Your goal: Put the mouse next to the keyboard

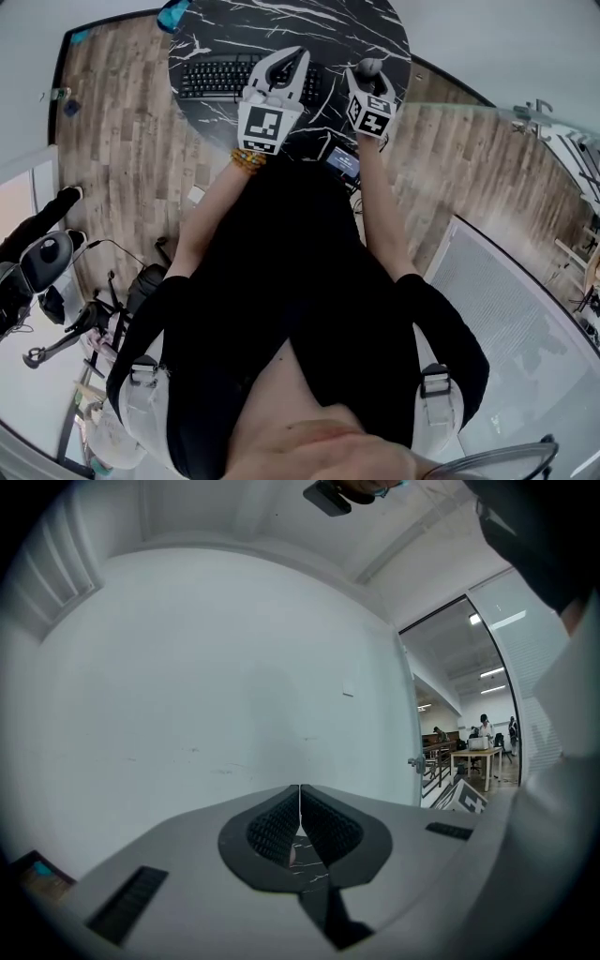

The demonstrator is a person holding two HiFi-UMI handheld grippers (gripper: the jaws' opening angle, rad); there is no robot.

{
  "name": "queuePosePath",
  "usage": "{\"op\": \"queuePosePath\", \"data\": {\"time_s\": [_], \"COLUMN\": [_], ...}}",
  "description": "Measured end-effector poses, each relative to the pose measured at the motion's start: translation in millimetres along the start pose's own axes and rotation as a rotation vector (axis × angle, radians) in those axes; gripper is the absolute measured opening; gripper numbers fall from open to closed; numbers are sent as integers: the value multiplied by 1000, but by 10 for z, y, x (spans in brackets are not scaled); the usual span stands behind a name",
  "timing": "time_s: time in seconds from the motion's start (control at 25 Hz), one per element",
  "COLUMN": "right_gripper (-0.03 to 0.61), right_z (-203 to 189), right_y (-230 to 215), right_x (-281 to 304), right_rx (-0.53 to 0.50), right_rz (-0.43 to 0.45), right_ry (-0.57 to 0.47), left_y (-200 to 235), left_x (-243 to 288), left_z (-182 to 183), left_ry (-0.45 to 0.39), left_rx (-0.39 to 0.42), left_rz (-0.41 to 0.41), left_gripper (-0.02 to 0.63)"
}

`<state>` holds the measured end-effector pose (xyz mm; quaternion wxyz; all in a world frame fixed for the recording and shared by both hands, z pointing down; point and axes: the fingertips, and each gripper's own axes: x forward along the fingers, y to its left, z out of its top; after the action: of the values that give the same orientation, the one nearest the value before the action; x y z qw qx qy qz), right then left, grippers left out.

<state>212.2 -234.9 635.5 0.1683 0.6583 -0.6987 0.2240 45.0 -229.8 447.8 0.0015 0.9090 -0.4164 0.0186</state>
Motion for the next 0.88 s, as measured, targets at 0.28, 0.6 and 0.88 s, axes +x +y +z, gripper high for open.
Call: {"op": "queuePosePath", "data": {"time_s": [0.28, 0.6, 0.88], "right_gripper": [287, 288, 287], "right_z": [-284, -583, -796], "right_y": [-33, -79, -93], "right_x": [128, 281, 342], "right_rx": [0, 6, 23], "right_rz": [-4, 0, -2], "right_ry": [71, 157, 218], "left_y": [35, 48, 82], "left_x": [13, 18, 2], "left_z": [-45, -91, -112], "left_ry": [13, 31, 38], "left_rx": [-10, -10, -26], "left_rz": [-1, -4, 2], "left_gripper": [17, 17, 17]}}
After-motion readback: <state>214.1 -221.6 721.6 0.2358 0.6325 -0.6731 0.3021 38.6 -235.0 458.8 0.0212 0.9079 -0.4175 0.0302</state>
